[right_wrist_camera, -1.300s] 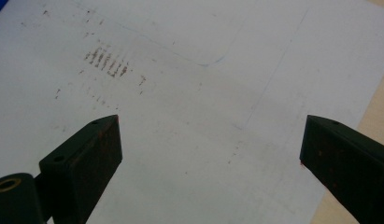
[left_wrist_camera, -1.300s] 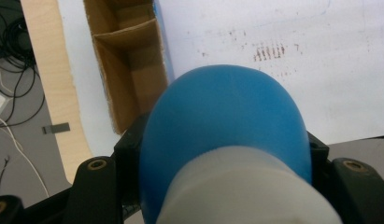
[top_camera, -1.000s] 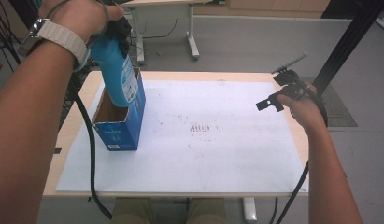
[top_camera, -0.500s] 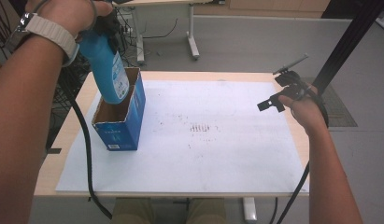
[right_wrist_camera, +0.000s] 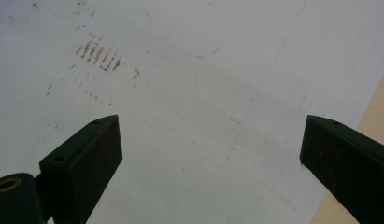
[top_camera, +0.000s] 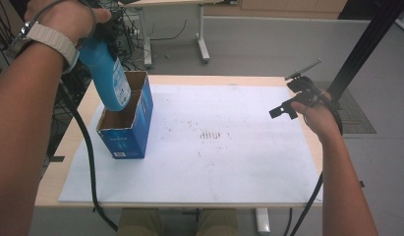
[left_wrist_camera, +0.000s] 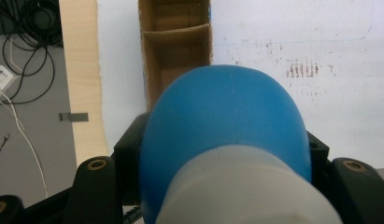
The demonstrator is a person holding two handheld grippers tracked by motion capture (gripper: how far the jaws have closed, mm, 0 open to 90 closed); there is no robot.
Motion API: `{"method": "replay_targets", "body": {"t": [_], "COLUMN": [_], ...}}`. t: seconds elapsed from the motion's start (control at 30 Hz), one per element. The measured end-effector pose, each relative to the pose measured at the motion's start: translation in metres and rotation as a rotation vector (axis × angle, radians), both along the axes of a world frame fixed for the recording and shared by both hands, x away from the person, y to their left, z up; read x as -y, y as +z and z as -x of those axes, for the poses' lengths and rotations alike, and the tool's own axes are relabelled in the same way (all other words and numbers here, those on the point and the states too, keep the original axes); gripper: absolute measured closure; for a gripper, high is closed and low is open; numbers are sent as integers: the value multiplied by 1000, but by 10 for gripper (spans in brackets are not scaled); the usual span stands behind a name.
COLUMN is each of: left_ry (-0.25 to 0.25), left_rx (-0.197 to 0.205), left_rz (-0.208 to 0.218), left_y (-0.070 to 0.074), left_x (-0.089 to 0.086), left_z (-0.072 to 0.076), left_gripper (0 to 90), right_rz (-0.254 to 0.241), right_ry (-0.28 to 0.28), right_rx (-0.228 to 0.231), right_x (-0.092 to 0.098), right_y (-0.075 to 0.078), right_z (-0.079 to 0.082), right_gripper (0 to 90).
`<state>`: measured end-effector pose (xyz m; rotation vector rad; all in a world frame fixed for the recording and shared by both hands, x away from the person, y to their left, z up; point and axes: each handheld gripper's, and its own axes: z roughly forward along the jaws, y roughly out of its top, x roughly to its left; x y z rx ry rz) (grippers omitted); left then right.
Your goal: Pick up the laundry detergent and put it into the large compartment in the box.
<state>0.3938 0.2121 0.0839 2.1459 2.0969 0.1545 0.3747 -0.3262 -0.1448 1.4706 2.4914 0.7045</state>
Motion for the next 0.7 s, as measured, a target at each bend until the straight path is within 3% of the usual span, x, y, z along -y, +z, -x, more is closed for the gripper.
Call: {"method": "replay_targets", "body": {"t": [0.47,0.7], "left_ry": [12,16], "left_rx": [-5,0], "left_rz": [-10,-18], "left_y": [-11,-23], "left_x": [-12,-16], "left_z": [-11,-16], "left_gripper": [387,387], "right_rz": [3,3], "right_ry": [-10,-6], "right_rx": [-10,-13], "right_x": [-1,-3], "right_y": [-2,-3], "right_z": [-4,-6], "right_gripper": [55,55]}}
